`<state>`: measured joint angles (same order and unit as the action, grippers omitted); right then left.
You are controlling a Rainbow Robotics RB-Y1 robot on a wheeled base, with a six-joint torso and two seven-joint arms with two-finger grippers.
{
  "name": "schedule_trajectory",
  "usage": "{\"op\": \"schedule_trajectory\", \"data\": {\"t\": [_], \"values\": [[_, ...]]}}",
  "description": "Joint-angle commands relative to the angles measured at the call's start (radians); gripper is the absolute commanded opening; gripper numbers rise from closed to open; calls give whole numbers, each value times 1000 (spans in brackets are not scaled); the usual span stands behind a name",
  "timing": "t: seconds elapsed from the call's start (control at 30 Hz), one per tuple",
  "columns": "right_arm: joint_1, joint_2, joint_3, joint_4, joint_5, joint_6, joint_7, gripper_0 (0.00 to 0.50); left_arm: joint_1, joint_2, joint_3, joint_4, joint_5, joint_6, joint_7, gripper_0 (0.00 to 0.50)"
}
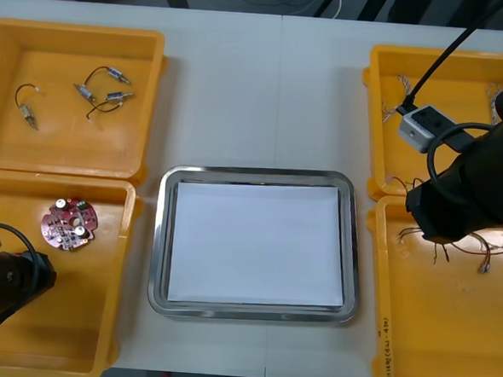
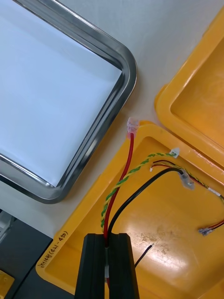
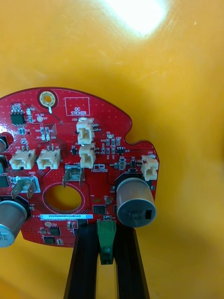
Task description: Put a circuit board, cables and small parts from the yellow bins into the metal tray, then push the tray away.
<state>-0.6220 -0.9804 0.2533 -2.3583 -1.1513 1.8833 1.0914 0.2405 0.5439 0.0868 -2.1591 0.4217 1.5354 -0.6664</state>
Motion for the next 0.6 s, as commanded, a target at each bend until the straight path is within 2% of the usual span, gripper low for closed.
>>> {"op": "schedule_trajectory", "data": {"t": [0.03, 0.3, 0.6], "values": [[-41, -6, 12, -35, 10, -10, 41, 0, 17, 50, 56, -68, 46, 51, -16, 0], [-44, 5, 15, -39, 10, -10, 53, 0, 3, 114, 139, -137, 158, 150, -39, 0], [-42, 5, 23, -39, 15, -9, 70, 0, -46, 234, 223, -215, 287, 265, -59, 0]]}}
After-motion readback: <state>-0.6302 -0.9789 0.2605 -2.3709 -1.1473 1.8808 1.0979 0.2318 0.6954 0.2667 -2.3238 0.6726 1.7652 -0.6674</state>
